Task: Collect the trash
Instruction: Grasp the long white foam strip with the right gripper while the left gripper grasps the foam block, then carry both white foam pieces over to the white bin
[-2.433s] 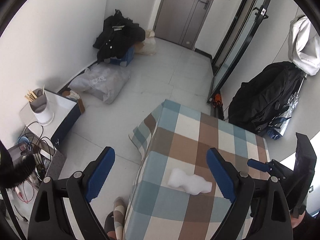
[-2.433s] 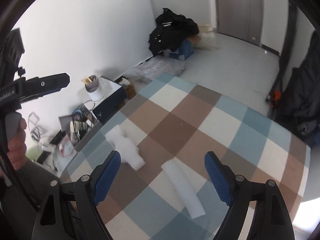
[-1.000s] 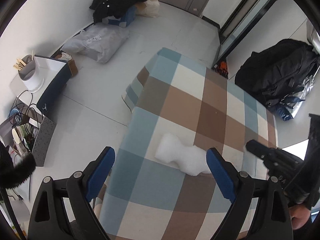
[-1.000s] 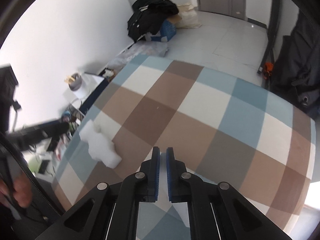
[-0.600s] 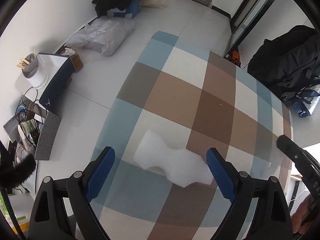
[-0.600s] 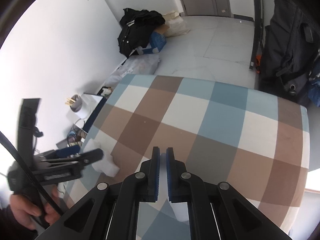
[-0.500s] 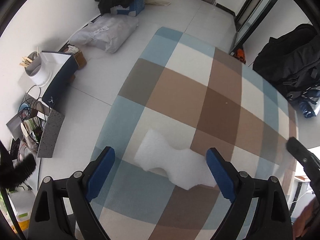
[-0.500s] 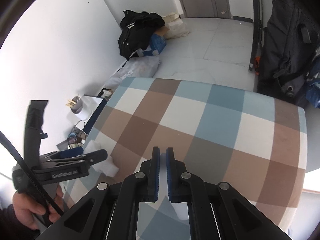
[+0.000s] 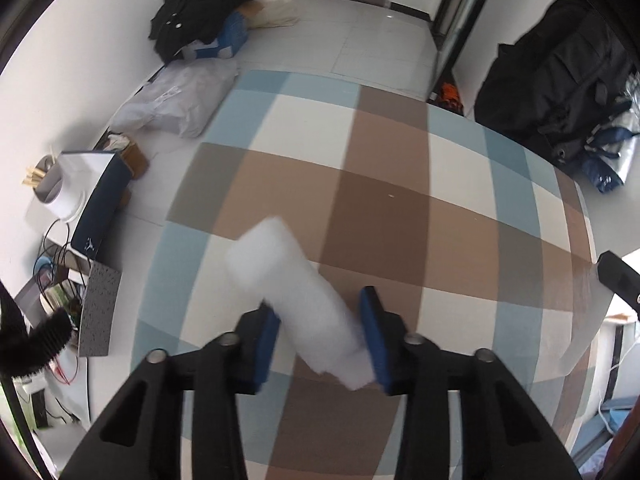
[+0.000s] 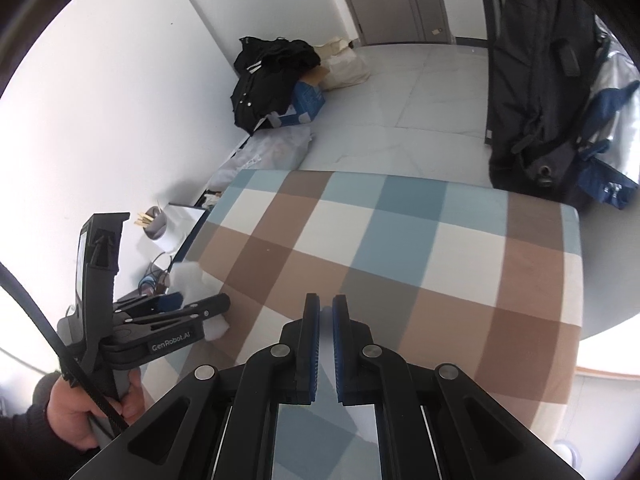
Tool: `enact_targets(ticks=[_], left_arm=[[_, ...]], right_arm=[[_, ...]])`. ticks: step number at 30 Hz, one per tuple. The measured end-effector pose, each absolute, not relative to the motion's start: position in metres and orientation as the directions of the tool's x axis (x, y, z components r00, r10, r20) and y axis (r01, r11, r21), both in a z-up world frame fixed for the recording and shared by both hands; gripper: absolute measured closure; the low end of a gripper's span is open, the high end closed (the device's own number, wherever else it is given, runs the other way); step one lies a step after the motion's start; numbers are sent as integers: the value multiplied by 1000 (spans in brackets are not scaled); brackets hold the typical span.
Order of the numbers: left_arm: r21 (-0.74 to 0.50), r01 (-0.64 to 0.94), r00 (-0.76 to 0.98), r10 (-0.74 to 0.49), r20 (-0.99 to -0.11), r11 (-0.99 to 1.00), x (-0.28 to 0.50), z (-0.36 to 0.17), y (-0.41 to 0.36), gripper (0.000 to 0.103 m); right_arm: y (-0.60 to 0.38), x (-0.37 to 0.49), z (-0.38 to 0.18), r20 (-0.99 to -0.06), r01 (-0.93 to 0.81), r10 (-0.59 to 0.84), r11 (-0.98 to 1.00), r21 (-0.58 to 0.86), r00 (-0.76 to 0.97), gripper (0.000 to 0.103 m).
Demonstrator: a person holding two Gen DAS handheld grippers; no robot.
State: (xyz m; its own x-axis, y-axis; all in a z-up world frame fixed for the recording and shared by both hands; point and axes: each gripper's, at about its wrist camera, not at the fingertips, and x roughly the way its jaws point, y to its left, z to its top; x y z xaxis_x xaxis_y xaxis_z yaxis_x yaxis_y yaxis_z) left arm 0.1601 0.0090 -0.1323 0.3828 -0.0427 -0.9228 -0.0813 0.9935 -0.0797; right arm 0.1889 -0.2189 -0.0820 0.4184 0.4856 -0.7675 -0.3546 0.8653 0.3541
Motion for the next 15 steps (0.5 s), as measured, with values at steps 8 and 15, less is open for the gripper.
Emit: enact_targets(ticks=[8,15], left_arm=[[-117,-60,374,-87,-923,991,160,-131,4,85],[-135,-9,407,-120,-905,991,152,-118,-11,85]], right_arm=[[-237,183,-75,-749,-338,489,868,365,447,98],[-246,177,-66,-724,-326,503,863,386,472,98]])
